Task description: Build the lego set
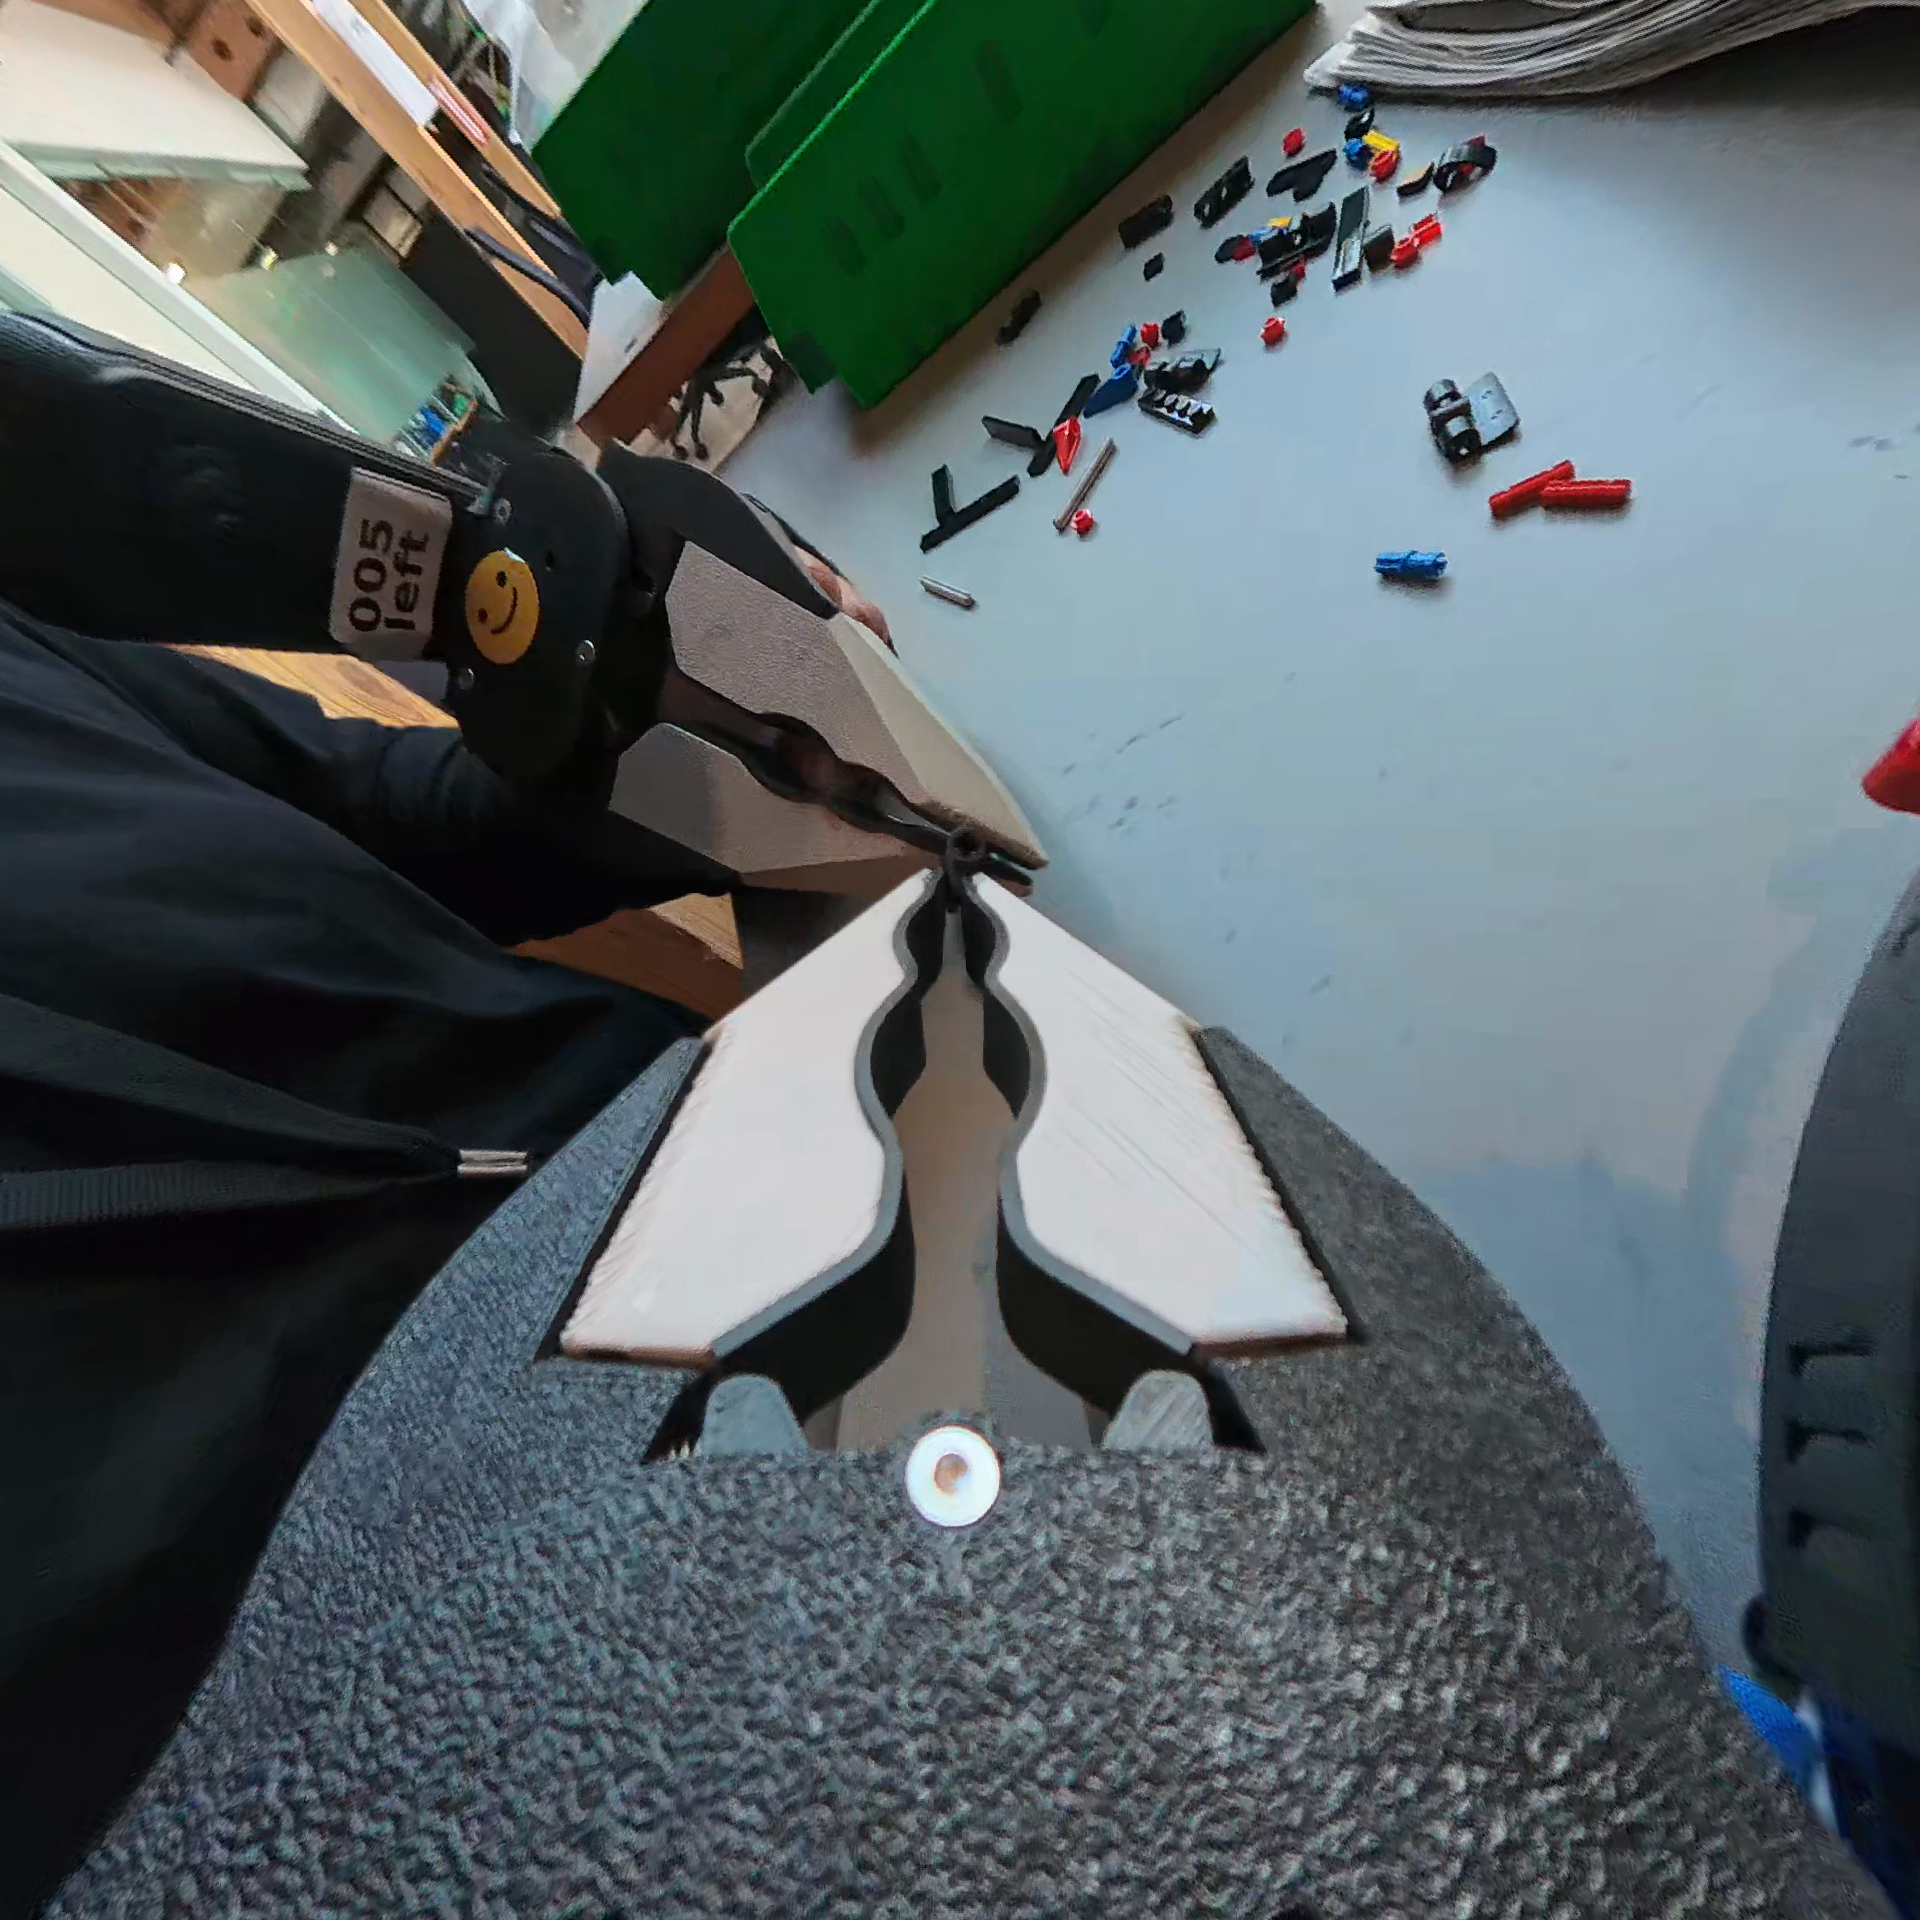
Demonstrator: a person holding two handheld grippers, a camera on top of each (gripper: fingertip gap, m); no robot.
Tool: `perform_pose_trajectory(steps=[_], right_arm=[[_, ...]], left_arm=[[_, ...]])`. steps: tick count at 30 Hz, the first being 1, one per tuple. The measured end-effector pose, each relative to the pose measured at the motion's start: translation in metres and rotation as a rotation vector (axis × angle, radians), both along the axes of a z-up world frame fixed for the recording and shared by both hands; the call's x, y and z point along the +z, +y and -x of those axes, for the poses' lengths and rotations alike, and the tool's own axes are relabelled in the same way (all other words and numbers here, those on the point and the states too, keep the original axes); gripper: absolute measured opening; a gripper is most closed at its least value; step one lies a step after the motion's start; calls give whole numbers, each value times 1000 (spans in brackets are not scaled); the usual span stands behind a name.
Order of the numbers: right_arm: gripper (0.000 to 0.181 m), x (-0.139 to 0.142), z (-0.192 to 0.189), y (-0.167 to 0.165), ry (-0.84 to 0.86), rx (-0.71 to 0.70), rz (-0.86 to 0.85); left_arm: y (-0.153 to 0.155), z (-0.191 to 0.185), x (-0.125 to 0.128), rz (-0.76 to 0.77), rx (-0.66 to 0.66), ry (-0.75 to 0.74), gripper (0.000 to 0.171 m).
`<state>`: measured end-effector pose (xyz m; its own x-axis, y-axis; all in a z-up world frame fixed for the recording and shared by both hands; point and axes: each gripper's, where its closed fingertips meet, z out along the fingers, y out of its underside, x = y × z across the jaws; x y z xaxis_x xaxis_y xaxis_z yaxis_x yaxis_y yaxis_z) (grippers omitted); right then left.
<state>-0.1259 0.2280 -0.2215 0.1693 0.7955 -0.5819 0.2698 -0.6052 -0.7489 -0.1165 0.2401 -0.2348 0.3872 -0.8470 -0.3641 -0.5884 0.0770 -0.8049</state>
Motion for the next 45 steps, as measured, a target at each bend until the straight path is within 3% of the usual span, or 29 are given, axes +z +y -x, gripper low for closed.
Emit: perform_pose_trajectory(steps=[7,11,16,20,28,34,37,40,45], right_arm=[[3,-9,-2,0,-57,19,20],[6,-33,-11,-6,-225,33,-4],[16,-43,-23,-10,-383,47,-240],[11,-51,-29,-12,-473,75,-394],[20,-43,-30,-17,-411,161,-484],[22,-40,-18,-11,-430,306,-673],[35,-45,-11,-15,-413,423,-651],[37,-49,-12,-20,-417,490,-554],[21,-48,-18,-36,-442,461,-503]], left_arm=[[0,0,-8,20,-56,57,0],[-12,-3,-30,35,-167,236,0],[-20,-3,-39,60,-297,421,0],[-13,-5,-39,54,-326,491,0],[-9,14,-23,130,-214,417,0],[-19,40,-25,277,-163,336,20],[-25,43,-34,338,-180,323,23],[-29,41,-38,417,-187,281,16],[-33,39,-38,414,-183,255,13]])
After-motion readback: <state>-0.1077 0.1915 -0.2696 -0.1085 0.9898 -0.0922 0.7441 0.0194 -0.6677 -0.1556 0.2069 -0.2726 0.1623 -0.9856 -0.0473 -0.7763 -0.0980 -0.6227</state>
